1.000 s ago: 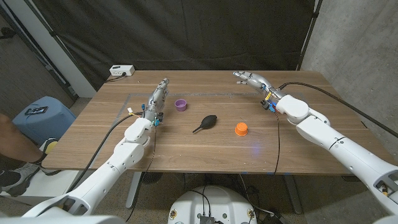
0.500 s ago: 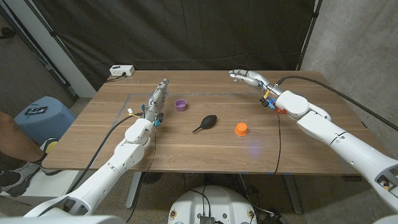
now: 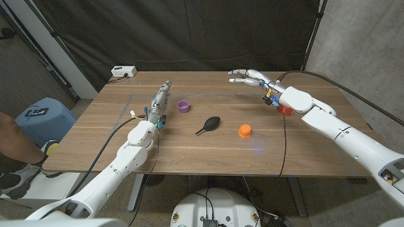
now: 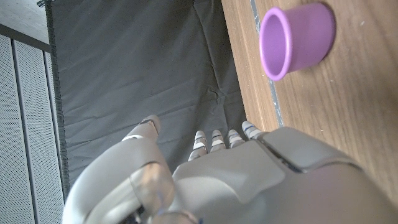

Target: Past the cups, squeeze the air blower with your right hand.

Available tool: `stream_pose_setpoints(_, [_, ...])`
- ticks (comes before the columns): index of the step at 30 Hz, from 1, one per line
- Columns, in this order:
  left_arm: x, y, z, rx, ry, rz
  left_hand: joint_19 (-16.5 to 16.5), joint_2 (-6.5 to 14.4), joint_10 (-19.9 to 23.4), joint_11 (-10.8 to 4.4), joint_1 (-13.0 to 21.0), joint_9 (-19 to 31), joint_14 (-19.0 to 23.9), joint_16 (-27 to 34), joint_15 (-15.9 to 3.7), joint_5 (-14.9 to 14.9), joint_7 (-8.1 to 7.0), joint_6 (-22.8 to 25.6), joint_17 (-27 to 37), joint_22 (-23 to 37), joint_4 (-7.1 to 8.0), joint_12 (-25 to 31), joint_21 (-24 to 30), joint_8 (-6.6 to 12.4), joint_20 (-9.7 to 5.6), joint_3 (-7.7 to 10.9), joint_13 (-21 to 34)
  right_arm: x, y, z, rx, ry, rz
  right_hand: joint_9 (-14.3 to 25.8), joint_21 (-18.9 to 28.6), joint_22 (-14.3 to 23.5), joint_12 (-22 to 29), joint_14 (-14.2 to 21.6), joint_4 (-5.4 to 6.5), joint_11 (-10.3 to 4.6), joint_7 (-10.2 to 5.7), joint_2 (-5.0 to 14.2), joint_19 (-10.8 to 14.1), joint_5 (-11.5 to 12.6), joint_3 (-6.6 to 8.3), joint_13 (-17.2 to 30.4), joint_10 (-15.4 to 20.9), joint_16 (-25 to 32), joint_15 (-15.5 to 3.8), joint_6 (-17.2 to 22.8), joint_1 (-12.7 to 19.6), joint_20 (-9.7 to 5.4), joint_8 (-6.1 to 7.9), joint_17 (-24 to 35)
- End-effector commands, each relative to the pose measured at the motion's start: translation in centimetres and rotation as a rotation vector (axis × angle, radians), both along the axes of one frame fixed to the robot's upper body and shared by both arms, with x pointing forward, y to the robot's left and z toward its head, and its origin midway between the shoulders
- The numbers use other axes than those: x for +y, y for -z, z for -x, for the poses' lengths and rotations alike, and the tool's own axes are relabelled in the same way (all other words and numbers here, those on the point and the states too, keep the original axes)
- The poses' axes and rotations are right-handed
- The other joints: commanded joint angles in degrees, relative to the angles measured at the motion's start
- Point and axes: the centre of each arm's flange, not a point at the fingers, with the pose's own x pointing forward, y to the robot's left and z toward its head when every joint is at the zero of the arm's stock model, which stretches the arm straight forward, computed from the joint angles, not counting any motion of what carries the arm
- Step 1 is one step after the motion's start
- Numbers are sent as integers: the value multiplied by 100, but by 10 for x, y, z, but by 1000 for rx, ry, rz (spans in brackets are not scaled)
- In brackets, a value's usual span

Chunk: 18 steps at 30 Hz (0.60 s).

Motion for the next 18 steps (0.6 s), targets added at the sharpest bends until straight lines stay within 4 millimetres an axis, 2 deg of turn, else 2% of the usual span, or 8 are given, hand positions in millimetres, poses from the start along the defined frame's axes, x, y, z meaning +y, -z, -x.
stream_pose_setpoints(1, [-3, 0, -4, 10, 6, -8, 27, -3, 13, -7, -13, 25, -3, 0, 26, 22, -48, 14, 19, 11, -45, -3, -12, 11, 1, 17, 24, 8, -9, 5, -53, 19, 121, 18, -27, 16, 54, 36, -32, 25, -6, -42, 56, 6, 29, 6, 64, 60, 20, 37, 147, -18, 30, 4])
stream_pose_setpoints(8, [-5, 1, -5, 10, 14, -11, 44, -1, 20, -10, -19, 25, -1, 1, 31, 22, -55, 26, 19, 11, -52, -2, -26, 15, -2, 21, 24, 13, -13, 14, -104, 48, 199, 18, -67, 18, 64, 48, -7, -31, -49, -107, 62, 4, 20, 7, 108, 66, 14, 50, 209, -14, 27, -6])
stream_pose_setpoints(18, [-5, 2, -3, 10, 17, -11, 57, 1, 31, -10, -27, 25, 2, 1, 33, 21, -47, 33, 19, 12, -62, -1, -51, 16, -4, 26, 24, 23, -16, 24, -184, 122, 333, 18, -94, 23, 60, 180, 42, -33, -80, -185, 146, 5, -13, 6, 134, 123, -133, 52, 237, -32, 14, -9])
